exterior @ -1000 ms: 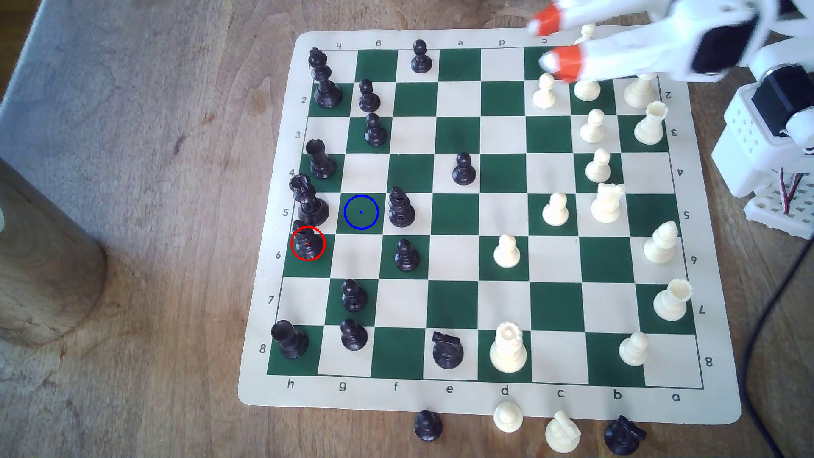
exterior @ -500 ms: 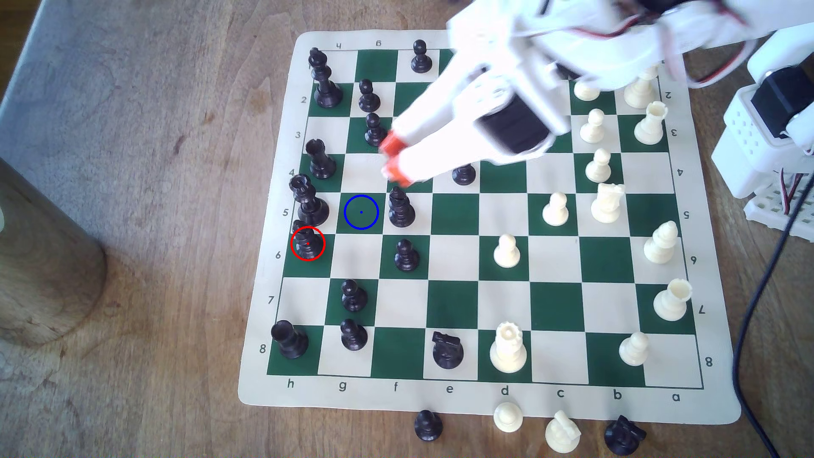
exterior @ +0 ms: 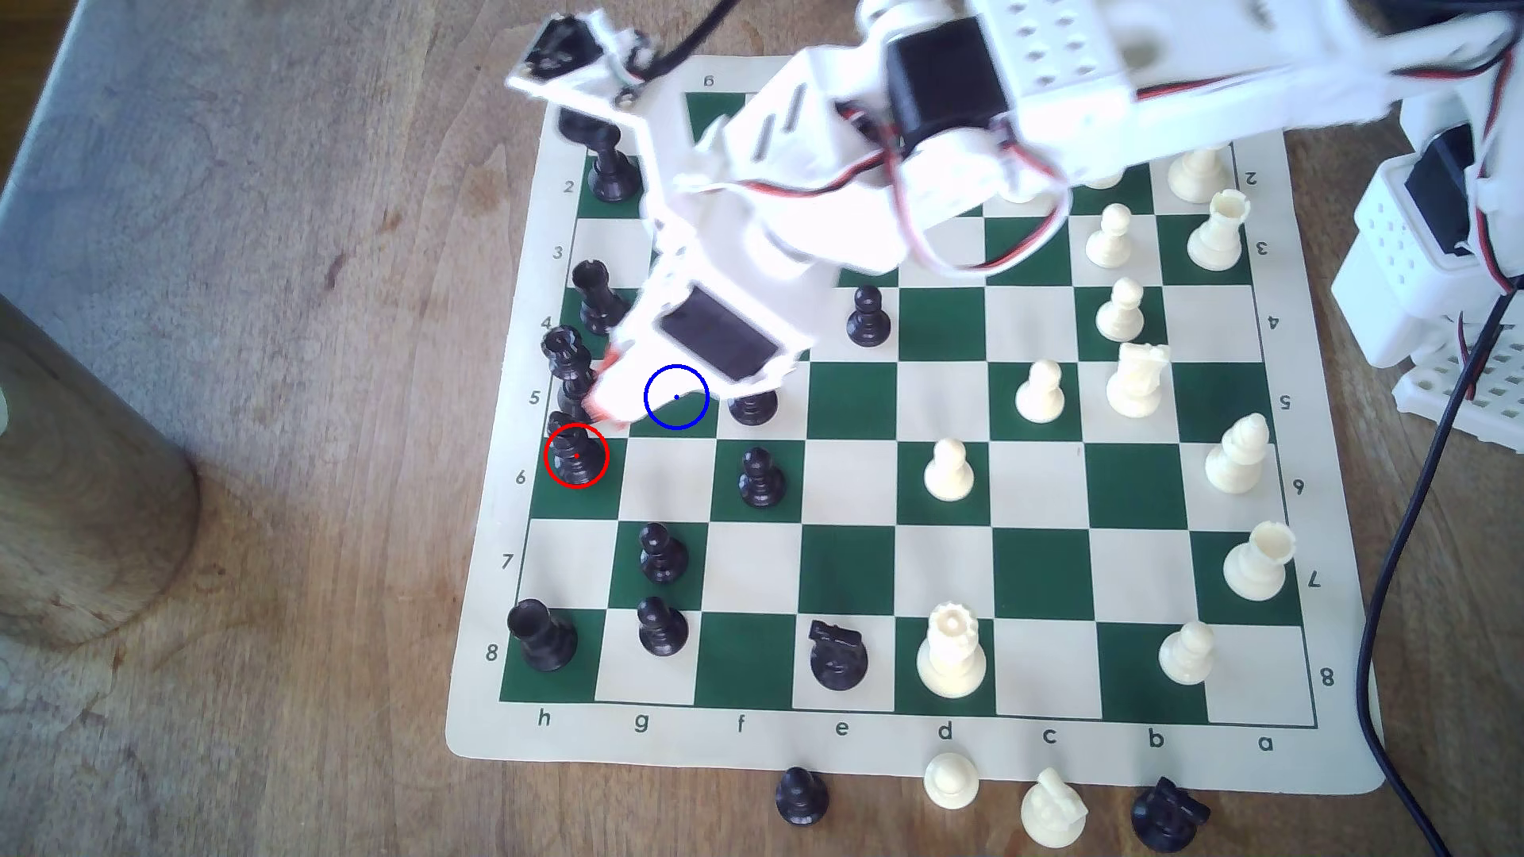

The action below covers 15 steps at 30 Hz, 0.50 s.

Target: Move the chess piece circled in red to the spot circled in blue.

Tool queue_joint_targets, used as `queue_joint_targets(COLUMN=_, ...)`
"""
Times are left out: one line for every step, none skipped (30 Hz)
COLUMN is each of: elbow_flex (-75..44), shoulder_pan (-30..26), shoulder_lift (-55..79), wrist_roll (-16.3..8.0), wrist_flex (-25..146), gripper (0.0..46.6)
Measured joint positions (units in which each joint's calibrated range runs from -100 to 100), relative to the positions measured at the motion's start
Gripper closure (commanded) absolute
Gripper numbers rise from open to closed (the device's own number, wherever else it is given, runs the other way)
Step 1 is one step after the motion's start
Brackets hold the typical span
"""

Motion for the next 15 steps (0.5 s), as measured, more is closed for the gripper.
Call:
queue_joint_targets(elbow_flex=-0.8, shoulder_pan=-0.1, shoulder_lift=1.3, wrist_roll=0.0, wrist_flex=0.0, gripper=40.2)
queue_joint_targets(elbow_flex=-1.8, shoulder_pan=-0.1, shoulder_lift=2.4, wrist_roll=0.0, wrist_flex=0.1, gripper=40.2)
queue_joint_targets(elbow_flex=-3.5, shoulder_pan=0.0, shoulder_lift=3.9, wrist_roll=0.0, wrist_flex=0.4, gripper=40.2)
queue_joint_targets(elbow_flex=-5.3, shoulder_pan=0.4, shoulder_lift=5.5, wrist_roll=0.0, wrist_flex=0.8, gripper=40.2)
queue_joint_targets(elbow_flex=-7.3, shoulder_pan=1.3, shoulder_lift=7.5, wrist_roll=0.0, wrist_flex=1.0, gripper=40.2)
queue_joint_targets(elbow_flex=-8.0, shoulder_pan=1.8, shoulder_lift=8.0, wrist_roll=0.0, wrist_flex=1.0, gripper=40.2)
queue_joint_targets(elbow_flex=-8.8, shoulder_pan=2.3, shoulder_lift=8.6, wrist_roll=0.0, wrist_flex=1.0, gripper=40.1)
queue_joint_targets(elbow_flex=-9.5, shoulder_pan=2.7, shoulder_lift=9.2, wrist_roll=0.2, wrist_flex=1.0, gripper=39.7)
queue_joint_targets(elbow_flex=-10.4, shoulder_pan=3.4, shoulder_lift=10.1, wrist_roll=0.4, wrist_flex=1.0, gripper=39.4)
queue_joint_targets(elbow_flex=-10.6, shoulder_pan=3.6, shoulder_lift=10.5, wrist_roll=0.4, wrist_flex=1.0, gripper=39.3)
queue_joint_targets(elbow_flex=-10.7, shoulder_pan=3.8, shoulder_lift=10.9, wrist_roll=0.5, wrist_flex=1.0, gripper=39.2)
queue_joint_targets(elbow_flex=-10.8, shoulder_pan=3.8, shoulder_lift=11.2, wrist_roll=0.6, wrist_flex=1.0, gripper=38.9)
queue_joint_targets(elbow_flex=-10.8, shoulder_pan=3.9, shoulder_lift=11.6, wrist_roll=0.6, wrist_flex=1.0, gripper=37.6)
queue_joint_targets(elbow_flex=-10.8, shoulder_pan=3.9, shoulder_lift=11.9, wrist_roll=0.6, wrist_flex=1.0, gripper=37.0)
queue_joint_targets(elbow_flex=-10.8, shoulder_pan=3.9, shoulder_lift=12.0, wrist_roll=0.6, wrist_flex=1.0, gripper=36.0)
